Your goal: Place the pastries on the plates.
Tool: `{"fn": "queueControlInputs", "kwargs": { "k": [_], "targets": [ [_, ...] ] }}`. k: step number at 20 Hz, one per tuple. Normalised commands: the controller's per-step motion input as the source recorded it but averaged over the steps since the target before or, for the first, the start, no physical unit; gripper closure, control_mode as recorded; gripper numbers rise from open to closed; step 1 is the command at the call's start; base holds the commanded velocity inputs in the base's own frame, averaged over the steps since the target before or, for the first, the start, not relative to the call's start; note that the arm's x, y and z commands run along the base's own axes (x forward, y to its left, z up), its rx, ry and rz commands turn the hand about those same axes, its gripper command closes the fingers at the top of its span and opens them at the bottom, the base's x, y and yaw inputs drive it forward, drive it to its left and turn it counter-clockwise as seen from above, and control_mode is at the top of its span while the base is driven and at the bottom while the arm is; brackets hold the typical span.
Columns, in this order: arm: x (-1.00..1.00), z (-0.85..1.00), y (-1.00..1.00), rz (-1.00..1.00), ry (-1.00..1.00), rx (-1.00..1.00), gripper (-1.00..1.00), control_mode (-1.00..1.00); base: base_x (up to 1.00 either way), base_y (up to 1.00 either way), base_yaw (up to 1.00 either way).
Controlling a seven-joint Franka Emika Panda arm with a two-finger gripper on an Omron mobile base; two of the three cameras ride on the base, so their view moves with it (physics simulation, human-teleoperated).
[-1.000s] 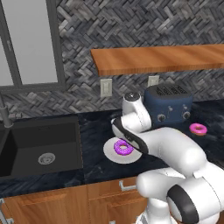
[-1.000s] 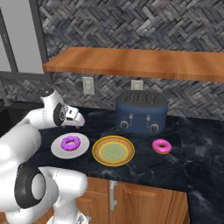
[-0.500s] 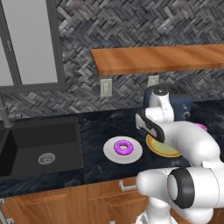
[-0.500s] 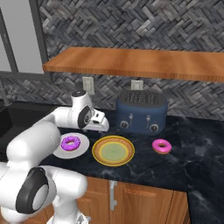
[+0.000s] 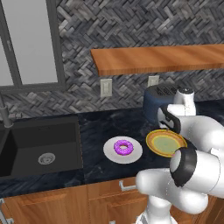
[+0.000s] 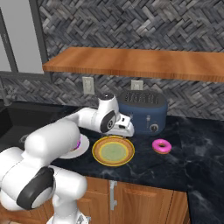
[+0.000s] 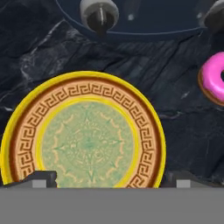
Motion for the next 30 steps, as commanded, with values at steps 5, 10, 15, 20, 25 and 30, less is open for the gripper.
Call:
{"fn": "queueControlInputs", "kwargs": {
  "k": [5, 10, 15, 20, 25, 30],
  "targets": [
    [-0.28, 0.05, -1.0, -0.01, 0.0, -0.01, -1.0, -1.0, 0.0, 0.0, 0.0],
    [-0.07, 0.0, -1.0, 0.0, -0.04, -0.07, -1.0, -1.0, 0.0, 0.0, 0.0],
    [0.09, 0.0, -0.32, 0.07, -0.04, -0.07, -1.0, -1.0, 0.0, 0.0, 0.0],
    [0.32, 0.0, -0.07, 0.11, 0.03, -0.02, -1.0, -1.0, 0.0, 0.0, 0.0],
    [0.45, -0.08, -0.13, 0.18, 0.04, -0.03, -1.0, -1.0, 0.0, 0.0, 0.0],
    [0.53, -0.24, -0.32, 0.17, 0.01, -0.01, -1.0, -1.0, 0.0, 0.0, 0.0]
  ]
}}
